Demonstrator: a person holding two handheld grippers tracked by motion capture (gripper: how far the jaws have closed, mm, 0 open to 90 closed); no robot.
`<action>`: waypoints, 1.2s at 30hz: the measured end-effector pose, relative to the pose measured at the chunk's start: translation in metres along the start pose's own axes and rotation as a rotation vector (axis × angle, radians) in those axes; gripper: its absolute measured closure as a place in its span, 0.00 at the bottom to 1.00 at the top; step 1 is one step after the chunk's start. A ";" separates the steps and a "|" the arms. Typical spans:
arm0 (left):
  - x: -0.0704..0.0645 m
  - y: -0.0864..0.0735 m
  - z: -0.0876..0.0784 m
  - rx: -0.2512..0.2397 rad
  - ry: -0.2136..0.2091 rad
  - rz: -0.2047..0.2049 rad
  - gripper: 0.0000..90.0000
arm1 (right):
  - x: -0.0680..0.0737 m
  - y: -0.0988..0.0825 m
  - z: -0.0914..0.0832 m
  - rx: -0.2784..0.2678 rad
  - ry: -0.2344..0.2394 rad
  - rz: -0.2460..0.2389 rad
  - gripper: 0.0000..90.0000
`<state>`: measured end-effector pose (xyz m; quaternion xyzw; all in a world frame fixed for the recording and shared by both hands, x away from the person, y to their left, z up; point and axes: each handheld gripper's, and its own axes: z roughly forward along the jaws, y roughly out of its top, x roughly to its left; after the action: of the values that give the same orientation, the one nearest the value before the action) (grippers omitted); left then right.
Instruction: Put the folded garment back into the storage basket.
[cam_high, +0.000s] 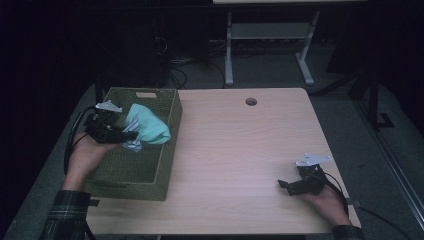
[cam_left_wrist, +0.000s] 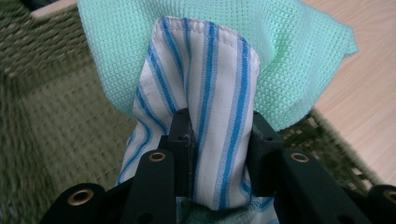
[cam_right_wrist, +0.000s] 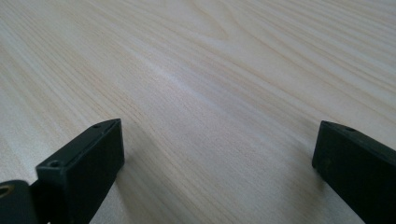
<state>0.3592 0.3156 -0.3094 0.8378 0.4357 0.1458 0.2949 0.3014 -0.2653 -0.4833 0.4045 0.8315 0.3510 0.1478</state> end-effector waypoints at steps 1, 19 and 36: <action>0.002 -0.003 0.000 -0.002 0.002 -0.010 0.75 | 0.000 0.000 0.000 0.000 0.000 0.000 0.02; 0.035 -0.043 0.041 0.086 0.071 -0.087 0.74 | 0.000 0.000 0.000 0.000 0.000 0.000 0.02; 0.036 -0.055 0.070 0.153 0.042 -0.078 0.68 | 0.000 0.000 0.000 0.000 0.000 0.000 0.02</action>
<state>0.3793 0.3438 -0.3986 0.8371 0.4838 0.1179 0.2264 0.3013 -0.2653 -0.4833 0.4045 0.8314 0.3510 0.1479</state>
